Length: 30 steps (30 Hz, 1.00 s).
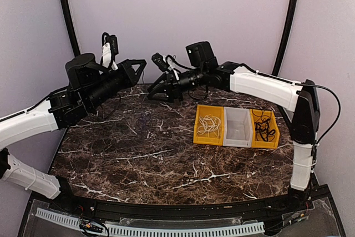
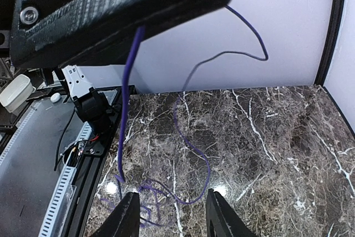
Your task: Untangle the cables
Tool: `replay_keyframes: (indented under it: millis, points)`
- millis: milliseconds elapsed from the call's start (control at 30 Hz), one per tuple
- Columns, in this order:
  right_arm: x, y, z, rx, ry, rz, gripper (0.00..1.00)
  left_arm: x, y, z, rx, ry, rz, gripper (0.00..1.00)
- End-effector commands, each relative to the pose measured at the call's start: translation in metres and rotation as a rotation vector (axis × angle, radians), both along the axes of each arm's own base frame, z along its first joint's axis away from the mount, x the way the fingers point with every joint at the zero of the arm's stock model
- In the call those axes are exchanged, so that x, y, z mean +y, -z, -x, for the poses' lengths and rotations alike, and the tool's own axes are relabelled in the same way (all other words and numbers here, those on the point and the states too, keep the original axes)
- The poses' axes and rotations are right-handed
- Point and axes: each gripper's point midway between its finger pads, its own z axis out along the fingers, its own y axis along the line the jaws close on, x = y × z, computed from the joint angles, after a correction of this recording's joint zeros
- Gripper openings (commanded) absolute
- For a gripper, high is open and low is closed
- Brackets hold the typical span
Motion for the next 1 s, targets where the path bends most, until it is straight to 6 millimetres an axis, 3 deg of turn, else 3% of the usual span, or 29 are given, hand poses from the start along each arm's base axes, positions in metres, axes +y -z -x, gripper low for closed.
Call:
replay_keyframes:
  millis: [0,133,300,467,533,667,700,967]
  points:
    - [-0.008,-0.022,0.007,-0.020,-0.002,-0.033,0.43,0.008,-0.014,0.003,-0.011,-0.019,0.026,0.00]
    - [-0.010,-0.015,0.016,-0.003,-0.050,-0.038,0.49,0.003,-0.017,0.004,-0.016,0.004,0.045,0.00]
    - [-0.003,-0.014,0.047,0.086,-0.237,-0.087,0.57,-0.002,-0.018,0.003,-0.022,0.017,0.043,0.00]
    - [0.010,-0.005,0.045,0.120,-0.239,-0.085,0.56,-0.003,-0.028,0.004,-0.043,0.020,0.045,0.00]
    - [0.015,0.005,0.040,0.139,-0.230,-0.075,0.44,-0.003,-0.033,0.004,-0.052,0.019,0.047,0.00]
    - [0.017,0.027,0.036,0.161,-0.214,-0.049,0.07,0.003,-0.048,0.005,-0.079,-0.001,0.051,0.00]
    - [0.016,0.036,0.036,0.166,-0.208,-0.041,0.03,0.005,-0.056,0.007,-0.095,-0.004,0.050,0.00]
    - [0.013,0.125,0.026,0.210,-0.119,0.089,0.01,0.021,-0.128,0.019,-0.223,-0.030,0.054,0.00]
